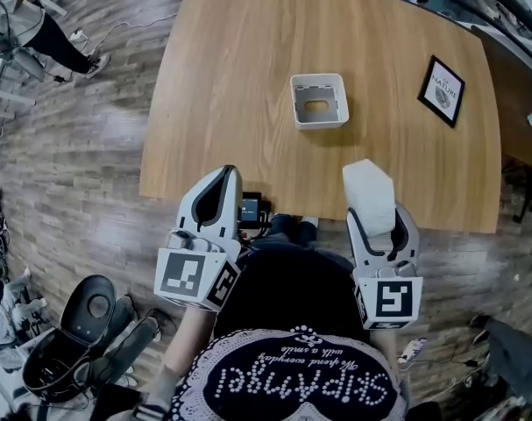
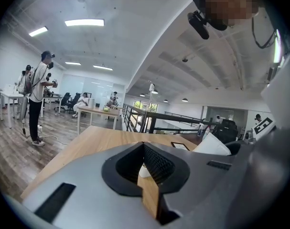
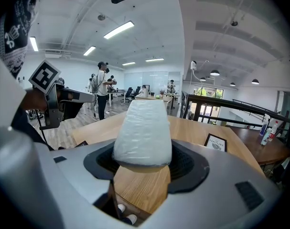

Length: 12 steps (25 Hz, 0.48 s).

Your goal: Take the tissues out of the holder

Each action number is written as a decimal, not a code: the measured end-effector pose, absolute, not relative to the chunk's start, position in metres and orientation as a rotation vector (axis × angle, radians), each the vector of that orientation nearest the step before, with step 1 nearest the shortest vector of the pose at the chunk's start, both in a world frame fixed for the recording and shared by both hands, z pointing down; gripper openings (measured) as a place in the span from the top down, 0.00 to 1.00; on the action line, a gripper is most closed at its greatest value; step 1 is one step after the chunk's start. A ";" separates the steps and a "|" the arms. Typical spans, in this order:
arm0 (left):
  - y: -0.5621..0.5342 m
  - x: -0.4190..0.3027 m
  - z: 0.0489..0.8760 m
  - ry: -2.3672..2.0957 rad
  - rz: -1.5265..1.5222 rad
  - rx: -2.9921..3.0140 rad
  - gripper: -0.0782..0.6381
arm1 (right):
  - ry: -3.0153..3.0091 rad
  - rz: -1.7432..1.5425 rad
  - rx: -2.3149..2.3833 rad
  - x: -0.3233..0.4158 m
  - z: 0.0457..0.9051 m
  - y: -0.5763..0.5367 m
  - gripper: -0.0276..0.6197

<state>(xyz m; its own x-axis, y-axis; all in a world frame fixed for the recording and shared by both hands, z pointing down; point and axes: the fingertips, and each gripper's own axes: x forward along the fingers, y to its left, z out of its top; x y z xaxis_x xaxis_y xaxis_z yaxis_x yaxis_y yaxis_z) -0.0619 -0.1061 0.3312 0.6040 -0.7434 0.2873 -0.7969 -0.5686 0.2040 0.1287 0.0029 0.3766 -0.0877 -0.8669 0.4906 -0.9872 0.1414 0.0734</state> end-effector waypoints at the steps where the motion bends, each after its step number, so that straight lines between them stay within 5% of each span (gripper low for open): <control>1: -0.106 -0.062 0.331 -1.248 0.244 2.523 0.88 | -2.006 0.389 1.775 0.129 0.377 0.003 0.53; 12: -0.107 -0.062 0.331 -1.255 0.237 2.522 0.88 | -2.016 0.382 1.768 0.127 0.375 0.001 0.53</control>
<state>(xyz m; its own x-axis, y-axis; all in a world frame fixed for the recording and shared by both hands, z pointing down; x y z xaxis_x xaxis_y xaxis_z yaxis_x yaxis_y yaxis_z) -0.0621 -0.1068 0.3306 0.6018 -0.7466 0.2835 -0.7986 -0.5665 0.2034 0.1272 0.0006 0.3748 -0.0949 -0.8679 0.4876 -0.9860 0.1493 0.0738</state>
